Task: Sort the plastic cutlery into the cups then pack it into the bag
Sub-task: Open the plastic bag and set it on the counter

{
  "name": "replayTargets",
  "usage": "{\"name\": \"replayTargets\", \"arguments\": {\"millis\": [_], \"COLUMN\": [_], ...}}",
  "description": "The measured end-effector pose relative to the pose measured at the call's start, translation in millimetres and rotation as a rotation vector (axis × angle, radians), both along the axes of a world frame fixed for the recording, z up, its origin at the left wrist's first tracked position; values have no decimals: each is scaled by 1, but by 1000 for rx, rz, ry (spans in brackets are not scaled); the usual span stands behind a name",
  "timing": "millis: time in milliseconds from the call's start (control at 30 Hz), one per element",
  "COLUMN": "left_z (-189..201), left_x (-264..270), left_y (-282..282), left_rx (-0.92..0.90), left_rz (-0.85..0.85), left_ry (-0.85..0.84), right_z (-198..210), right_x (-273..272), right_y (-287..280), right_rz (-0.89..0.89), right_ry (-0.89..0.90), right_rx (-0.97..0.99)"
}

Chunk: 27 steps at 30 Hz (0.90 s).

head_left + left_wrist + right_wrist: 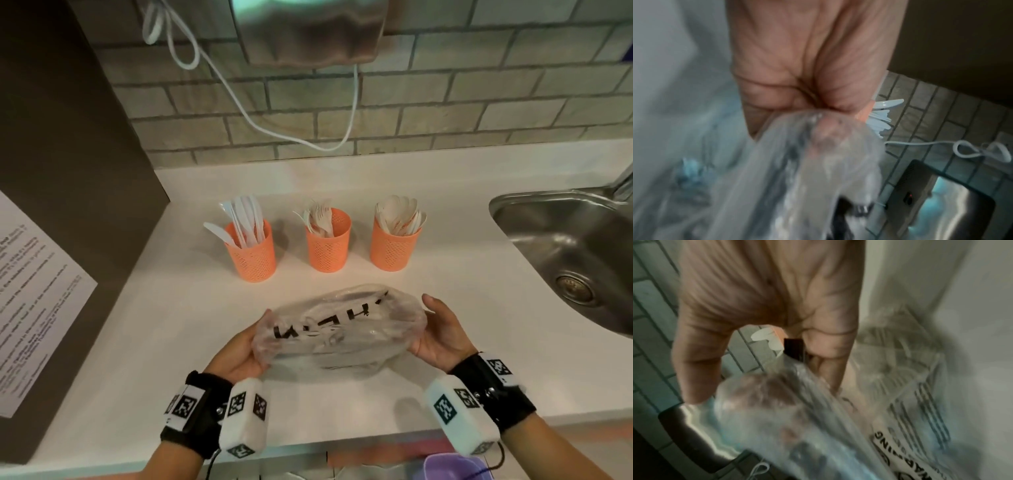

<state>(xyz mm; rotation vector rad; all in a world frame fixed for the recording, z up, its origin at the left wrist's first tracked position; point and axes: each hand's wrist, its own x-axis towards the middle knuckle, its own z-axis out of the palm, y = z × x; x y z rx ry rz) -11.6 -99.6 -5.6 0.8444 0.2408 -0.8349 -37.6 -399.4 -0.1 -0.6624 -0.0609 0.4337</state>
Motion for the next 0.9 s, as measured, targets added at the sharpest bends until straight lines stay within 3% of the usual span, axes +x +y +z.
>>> {"name": "replayTargets", "arguments": {"millis": [67, 100, 167, 200, 233, 267, 333, 400, 433, 500, 567, 633, 733, 900], "left_z": [10, 15, 9, 6, 6, 9, 24, 39, 43, 43, 41, 45, 57, 61], "left_x": [1, 4, 10, 9, 4, -2, -19, -36, -41, -41, -31, -21, -7, -2], "left_y": [-4, -8, -9, -7, -6, -6, -7, -15, -20, -31, -35, -37, -40, -47], "left_rx": [-98, 35, 531, 813, 1026, 1103, 1090, 1009, 996, 1057, 1257, 1457, 1605, 1683], "left_rz": [62, 124, 216, 304, 409, 527, 661, 477, 313, -3, -247, -428, -518, -881], "left_ry": [-40, -20, -155, -318, -508, -694, -1075, -1432, -1560, -1752, -1866, -1802, -1546, -1441], "right_z": [13, 17, 20, 22, 21, 19, 27, 35, 38, 37, 32, 30, 30, 38], "right_x": [1, 3, 8, 7, 4, 1, -14, -27, -30, -29, -22, -17, -9, -5], "right_y": [15, 16, 14, 11, 8, 4, 5, 16, 24, 38, 48, 52, 51, 56], "right_rz": [47, 31, -92, -147, -256, -440, -741, -625, -485, -238, -155, -141, -158, -65], "right_ry": [82, 155, 184, 153, 80, -65, -636, -1223, -1392, -1482, -1429, -1371, -1359, -1512], "right_rx": [-1, -94, -484, -724, -988, -1274, -1638, -1663, -1635, -1667, -1829, -2037, -2268, -2251]}}
